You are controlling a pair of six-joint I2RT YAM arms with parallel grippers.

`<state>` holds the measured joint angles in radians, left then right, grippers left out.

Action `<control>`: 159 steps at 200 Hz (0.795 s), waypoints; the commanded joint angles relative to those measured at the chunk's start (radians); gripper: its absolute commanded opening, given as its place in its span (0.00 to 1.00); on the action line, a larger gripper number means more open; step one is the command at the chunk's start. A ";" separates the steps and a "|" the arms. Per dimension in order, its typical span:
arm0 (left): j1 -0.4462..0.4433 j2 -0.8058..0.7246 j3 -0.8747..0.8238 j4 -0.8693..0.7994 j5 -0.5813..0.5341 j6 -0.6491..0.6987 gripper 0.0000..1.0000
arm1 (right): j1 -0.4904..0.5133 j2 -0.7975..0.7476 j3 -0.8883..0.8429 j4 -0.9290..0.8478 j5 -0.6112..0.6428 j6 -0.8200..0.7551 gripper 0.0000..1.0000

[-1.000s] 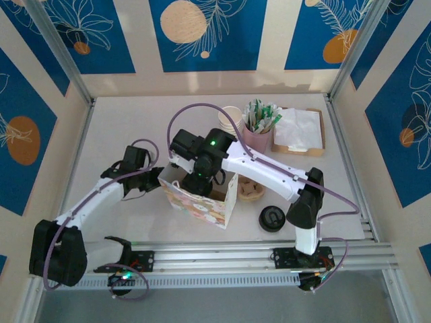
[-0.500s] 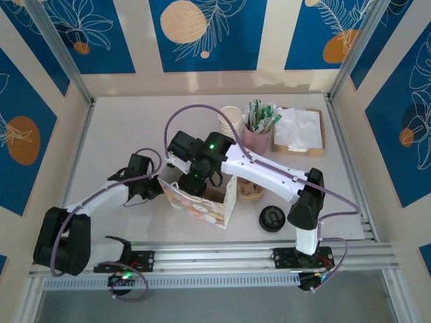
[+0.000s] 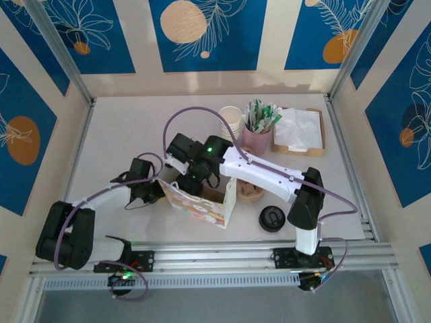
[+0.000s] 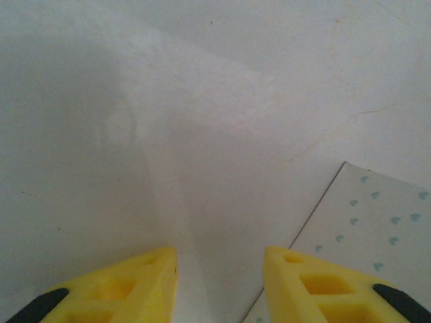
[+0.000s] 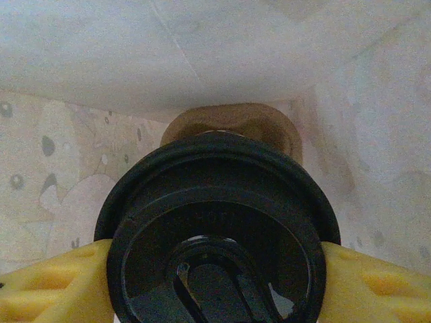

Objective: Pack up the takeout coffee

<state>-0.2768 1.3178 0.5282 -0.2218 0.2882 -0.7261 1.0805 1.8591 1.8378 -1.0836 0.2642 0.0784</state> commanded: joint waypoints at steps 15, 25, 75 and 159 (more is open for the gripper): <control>0.006 0.011 -0.026 0.032 0.032 -0.011 0.38 | 0.006 -0.015 -0.038 0.065 -0.020 0.025 0.52; 0.007 0.013 -0.028 0.032 0.032 -0.010 0.38 | 0.006 -0.015 -0.044 0.076 -0.022 0.029 0.52; 0.007 0.030 -0.035 0.042 0.036 -0.009 0.38 | 0.003 -0.005 -0.062 0.101 -0.020 0.032 0.51; 0.006 0.026 -0.025 0.030 0.035 -0.004 0.38 | 0.004 0.031 -0.096 0.067 -0.008 0.040 0.51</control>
<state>-0.2749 1.3281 0.5117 -0.1940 0.3058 -0.7277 1.0805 1.8702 1.7638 -0.9997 0.2615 0.0982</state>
